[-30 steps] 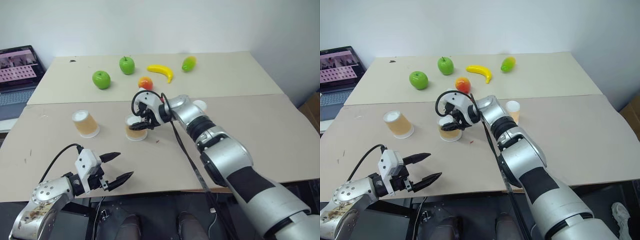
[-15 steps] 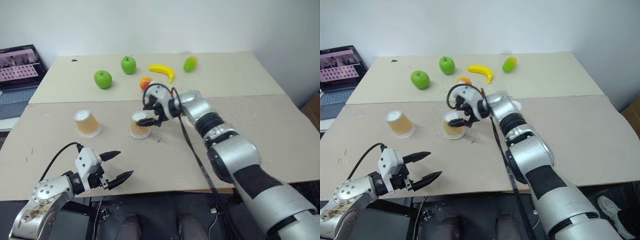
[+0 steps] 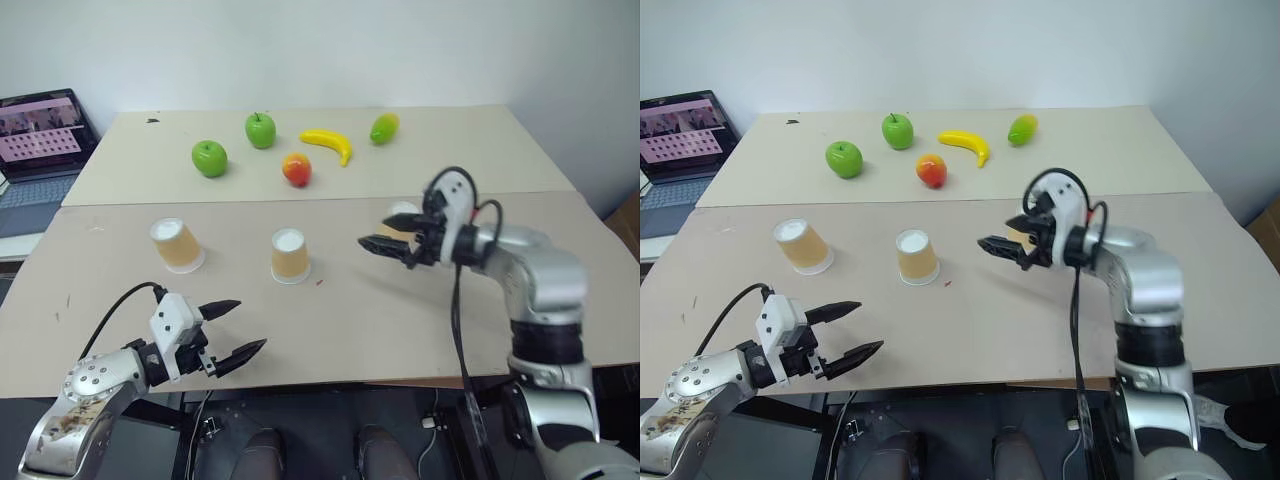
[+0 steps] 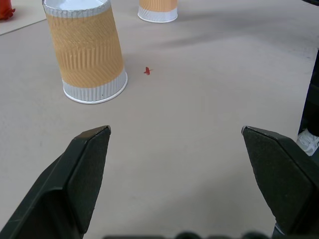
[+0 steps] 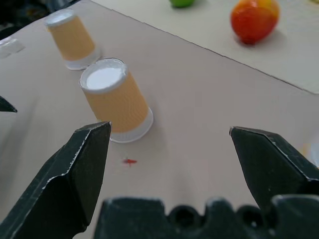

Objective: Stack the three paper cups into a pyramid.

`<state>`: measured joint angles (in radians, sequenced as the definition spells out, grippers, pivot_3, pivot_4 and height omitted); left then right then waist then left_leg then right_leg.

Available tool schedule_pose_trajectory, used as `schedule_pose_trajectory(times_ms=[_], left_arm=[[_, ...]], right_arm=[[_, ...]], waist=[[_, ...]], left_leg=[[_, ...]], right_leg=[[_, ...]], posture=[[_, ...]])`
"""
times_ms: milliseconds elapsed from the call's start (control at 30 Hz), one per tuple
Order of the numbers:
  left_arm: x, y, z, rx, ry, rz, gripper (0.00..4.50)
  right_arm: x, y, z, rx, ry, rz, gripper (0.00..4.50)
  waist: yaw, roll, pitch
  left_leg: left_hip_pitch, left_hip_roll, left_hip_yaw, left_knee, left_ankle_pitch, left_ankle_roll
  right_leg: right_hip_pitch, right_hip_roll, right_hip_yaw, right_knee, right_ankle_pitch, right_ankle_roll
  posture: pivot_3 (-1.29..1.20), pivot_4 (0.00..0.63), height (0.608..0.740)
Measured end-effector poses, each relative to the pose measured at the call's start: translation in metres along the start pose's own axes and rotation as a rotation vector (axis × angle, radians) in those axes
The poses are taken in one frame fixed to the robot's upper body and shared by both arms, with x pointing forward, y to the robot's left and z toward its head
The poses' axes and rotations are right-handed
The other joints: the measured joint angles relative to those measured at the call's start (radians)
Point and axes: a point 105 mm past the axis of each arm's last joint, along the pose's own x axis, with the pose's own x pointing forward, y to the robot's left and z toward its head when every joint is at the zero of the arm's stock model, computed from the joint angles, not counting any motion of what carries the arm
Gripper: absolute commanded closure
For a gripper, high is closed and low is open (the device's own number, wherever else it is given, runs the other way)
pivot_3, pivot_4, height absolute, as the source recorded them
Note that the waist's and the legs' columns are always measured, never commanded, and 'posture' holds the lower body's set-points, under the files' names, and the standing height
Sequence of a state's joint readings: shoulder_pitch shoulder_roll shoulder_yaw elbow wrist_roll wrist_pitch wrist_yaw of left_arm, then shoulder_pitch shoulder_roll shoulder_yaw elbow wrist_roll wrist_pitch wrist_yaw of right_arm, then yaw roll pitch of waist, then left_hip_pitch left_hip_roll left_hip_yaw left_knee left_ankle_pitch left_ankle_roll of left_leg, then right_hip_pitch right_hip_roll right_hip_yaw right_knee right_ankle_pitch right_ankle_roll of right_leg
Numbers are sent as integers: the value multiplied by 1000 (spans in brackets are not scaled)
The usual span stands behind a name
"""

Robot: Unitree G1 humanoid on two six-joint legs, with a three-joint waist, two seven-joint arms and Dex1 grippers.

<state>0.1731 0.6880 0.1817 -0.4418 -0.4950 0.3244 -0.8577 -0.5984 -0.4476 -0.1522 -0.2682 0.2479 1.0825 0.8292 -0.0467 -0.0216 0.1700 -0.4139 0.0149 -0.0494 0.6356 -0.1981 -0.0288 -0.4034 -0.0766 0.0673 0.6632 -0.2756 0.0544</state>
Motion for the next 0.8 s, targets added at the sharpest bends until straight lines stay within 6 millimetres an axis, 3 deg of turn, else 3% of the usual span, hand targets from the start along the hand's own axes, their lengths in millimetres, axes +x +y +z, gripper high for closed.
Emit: schedule_pose_trajectory(times_ms=[133, 300, 400, 633, 800], left_arm=[[2, 3, 2, 4, -5, -3, 0], [6, 7, 8, 23, -25, -6, 0], [7, 8, 7, 21, -23, -5, 0], [7, 11, 5, 25, -14, 6, 0], [6, 8, 1, 8, -7, 9, 0]], right_arm=[[-15, -26, -50, 0, 166, -284, 26], [-9, -62, -71, -9, 196, -537, 26], [1, -72, -67, 4, 160, -586, 26], [15, -83, -26, 63, -24, -589, 26], [22, -78, -25, 106, -48, -553, 26]], waist=[[1, 0, 0], [-6, 0, 0], [-7, 0, 0], [0, 0, 0], [-1, 0, 0]], left_leg=[[0, 0, 1, 1, 0, 0], [0, 0, 1, 0, 0, 0], [-1, 0, 1, 0, 0, 0], [-1, 0, 1, 0, 0, 0], [0, 0, 1, 0, 0, 0]], right_leg=[[0, 0, 0, 0, 0, 0], [0, 1, 1, 0, 0, 0], [-1, 0, 1, 0, 0, 0], [0, 0, 1, 0, 0, 0], [0, 0, 1, 0, 0, 0]], posture=[[0, 150, 732], [0, 150, 732], [0, 150, 732], [0, 150, 732], [0, 150, 732]])
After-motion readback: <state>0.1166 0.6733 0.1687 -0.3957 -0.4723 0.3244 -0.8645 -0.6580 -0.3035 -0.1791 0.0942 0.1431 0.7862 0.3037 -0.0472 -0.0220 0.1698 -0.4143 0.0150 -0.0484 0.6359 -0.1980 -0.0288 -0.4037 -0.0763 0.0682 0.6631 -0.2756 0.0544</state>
